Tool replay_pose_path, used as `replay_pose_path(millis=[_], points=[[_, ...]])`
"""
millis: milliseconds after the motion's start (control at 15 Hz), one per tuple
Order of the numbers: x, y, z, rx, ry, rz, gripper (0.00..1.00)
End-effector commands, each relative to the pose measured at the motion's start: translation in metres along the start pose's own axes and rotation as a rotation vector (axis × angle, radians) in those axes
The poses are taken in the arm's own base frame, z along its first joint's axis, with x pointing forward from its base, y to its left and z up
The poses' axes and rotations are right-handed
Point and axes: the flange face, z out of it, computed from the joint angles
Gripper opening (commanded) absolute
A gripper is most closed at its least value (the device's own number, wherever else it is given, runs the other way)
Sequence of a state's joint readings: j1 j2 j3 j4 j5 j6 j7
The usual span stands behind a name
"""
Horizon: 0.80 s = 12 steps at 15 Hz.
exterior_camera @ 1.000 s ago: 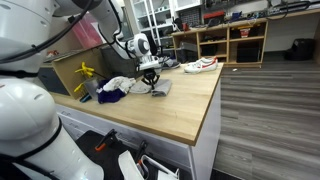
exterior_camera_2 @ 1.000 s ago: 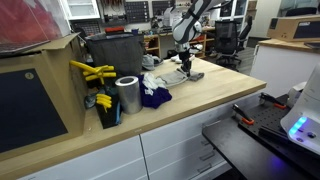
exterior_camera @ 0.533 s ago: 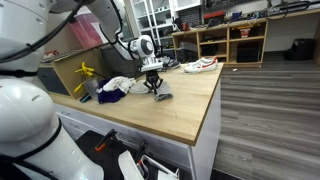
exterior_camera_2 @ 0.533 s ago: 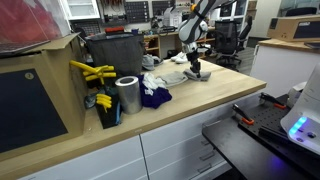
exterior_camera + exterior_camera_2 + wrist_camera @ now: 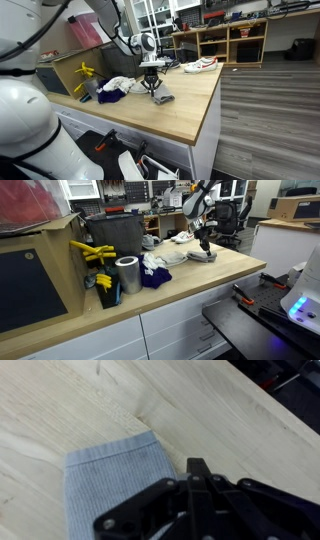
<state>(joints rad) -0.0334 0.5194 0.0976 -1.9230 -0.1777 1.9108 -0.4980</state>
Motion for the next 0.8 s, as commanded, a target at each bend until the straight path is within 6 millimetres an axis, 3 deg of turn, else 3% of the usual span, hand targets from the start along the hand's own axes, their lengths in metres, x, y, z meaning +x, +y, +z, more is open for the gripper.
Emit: replay_pose_path(millis=[0,133,333,400,467,600,733], points=[[-0.029,-0.013,-0.06,-0.024,0.052,-0.083,0.0],[-0.034,-0.02,-0.092,-0.074,0.092,-0.129,0.0],[-0.035,-0.027,-0.124,-0.131,0.141,-0.188,0.0],[-0.034,-0.029,-0.132,-0.142,0.153,-0.203,0.17],[-0.032,-0.031,-0.137,-0.155,0.163,-0.222,0.28],[-0.026,-0.034,-0.145,-0.173,0.179,-0.256,0.42],[-0.034,-0.037,-0.162,-0.185,0.188,-0.29,0.56]])
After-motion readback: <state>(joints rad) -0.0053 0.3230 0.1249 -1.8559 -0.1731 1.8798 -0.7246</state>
